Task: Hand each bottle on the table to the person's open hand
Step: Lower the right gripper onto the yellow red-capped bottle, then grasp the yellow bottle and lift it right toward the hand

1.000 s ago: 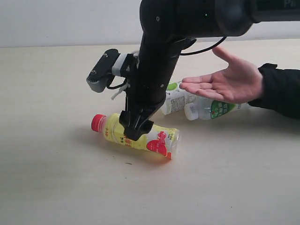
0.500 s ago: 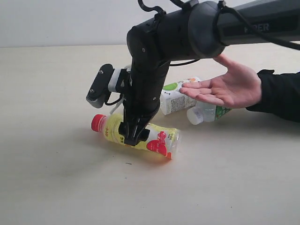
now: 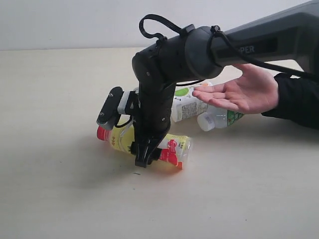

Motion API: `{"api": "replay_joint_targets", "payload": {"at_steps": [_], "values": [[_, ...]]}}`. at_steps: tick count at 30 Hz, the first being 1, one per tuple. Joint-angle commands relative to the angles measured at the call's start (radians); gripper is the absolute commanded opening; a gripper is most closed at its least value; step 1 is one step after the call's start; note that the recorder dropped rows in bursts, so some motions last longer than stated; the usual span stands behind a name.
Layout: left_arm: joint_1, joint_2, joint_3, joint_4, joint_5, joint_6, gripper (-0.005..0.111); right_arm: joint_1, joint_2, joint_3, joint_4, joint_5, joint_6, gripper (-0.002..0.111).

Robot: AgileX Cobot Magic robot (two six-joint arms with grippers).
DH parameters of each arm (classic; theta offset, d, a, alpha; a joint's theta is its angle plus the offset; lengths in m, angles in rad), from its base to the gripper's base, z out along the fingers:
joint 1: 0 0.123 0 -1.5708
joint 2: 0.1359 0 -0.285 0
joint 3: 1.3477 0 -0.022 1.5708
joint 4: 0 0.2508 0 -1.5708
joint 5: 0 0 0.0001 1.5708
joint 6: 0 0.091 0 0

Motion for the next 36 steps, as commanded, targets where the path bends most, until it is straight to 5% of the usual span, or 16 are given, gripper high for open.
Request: {"api": "replay_joint_targets", "payload": {"at_steps": [1,5,6,13,27,36], "values": [[0.000,-0.006,0.003,0.003,-0.002,0.002,0.000,0.000,0.012,-0.009,0.000,0.009,0.007,0.052],[0.000,-0.006,0.003,0.003,-0.002,0.002,0.000,0.000,-0.005,-0.010,0.000,0.022,0.020,0.004],[0.000,-0.006,0.003,0.003,-0.002,0.002,0.000,0.000,-0.023,-0.010,0.014,0.022,0.023,0.000],[0.000,-0.006,0.003,0.003,-0.002,0.002,0.000,0.000,-0.219,-0.010,0.211,0.081,0.109,0.000],[0.000,-0.006,0.003,0.003,-0.002,0.002,0.000,-0.005,-0.534,-0.008,-0.007,0.309,0.456,0.000],[0.000,-0.006,0.003,0.003,-0.002,0.002,0.000,-0.153,-0.643,0.035,-0.007,0.365,0.454,0.000]]}}
